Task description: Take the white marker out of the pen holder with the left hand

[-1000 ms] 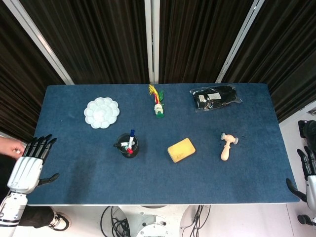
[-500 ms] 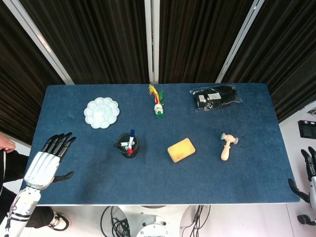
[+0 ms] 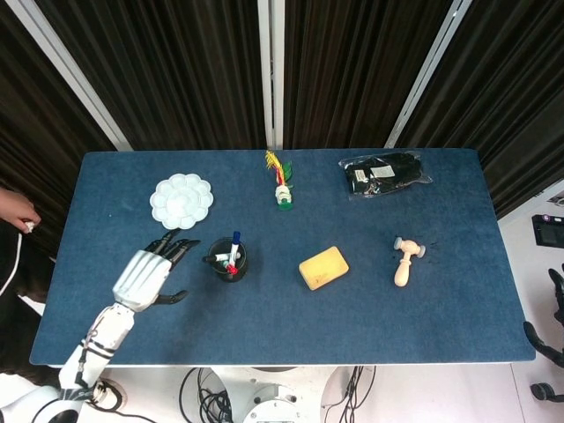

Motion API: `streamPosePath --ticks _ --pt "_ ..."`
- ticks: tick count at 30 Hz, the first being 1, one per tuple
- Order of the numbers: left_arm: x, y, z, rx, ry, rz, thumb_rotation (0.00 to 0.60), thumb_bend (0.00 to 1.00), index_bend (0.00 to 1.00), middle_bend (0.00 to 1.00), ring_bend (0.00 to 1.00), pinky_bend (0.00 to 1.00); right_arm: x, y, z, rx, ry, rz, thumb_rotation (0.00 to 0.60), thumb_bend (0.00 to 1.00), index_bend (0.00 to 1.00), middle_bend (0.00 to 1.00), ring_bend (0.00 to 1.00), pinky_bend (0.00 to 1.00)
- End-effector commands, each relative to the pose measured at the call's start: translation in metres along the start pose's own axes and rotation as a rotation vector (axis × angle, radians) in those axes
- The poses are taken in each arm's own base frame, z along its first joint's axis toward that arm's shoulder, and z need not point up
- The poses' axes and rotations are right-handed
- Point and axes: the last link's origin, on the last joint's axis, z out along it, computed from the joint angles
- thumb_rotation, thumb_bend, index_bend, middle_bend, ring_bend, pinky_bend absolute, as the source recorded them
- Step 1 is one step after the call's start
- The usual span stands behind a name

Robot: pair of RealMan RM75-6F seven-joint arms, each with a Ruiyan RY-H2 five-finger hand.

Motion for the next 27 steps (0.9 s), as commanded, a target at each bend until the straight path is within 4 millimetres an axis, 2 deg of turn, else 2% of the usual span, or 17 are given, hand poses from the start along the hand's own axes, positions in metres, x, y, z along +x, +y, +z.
streamPosePath --ticks 1,7,12,17,21,27 --pt "-0.008 0.003 0.015 0.001 -0.010 0.023 0.600 0.17 0.15 0.19 0.06 0.27 0.001 0.003 0.000 -0.008 -0.002 0.001 0.600 0.19 0.00 0.00 0.00 0.00" --pt "-0.017 0.007 0.032 0.013 -0.015 0.024 0.600 0.20 0.19 0.21 0.10 0.27 -0.001 0.006 0.001 -0.015 -0.009 0.004 0.600 0.19 0.00 0.00 0.00 0.00" --pt "-0.023 0.003 0.040 0.040 -0.028 0.038 0.600 0.23 0.23 0.22 0.11 0.27 -0.002 0.008 0.001 -0.018 -0.011 0.006 0.600 0.19 0.00 0.00 0.00 0.00" --pt "-0.023 -0.003 0.044 0.070 -0.016 0.053 0.600 0.25 0.31 0.26 0.16 0.29 -0.002 0.009 0.002 -0.020 -0.013 0.005 0.600 0.19 0.00 0.00 0.00 0.00" --pt "-0.023 -0.005 0.045 0.081 -0.014 0.046 0.600 0.28 0.38 0.26 0.17 0.29 -0.003 0.010 0.004 -0.027 -0.016 0.007 0.600 0.19 0.00 0.00 0.00 0.00" --pt "-0.024 -0.004 0.047 0.074 -0.014 0.038 0.600 0.29 0.40 0.27 0.17 0.29 -0.004 0.009 0.006 -0.026 -0.021 0.004 0.600 0.19 0.00 0.00 0.00 0.00"
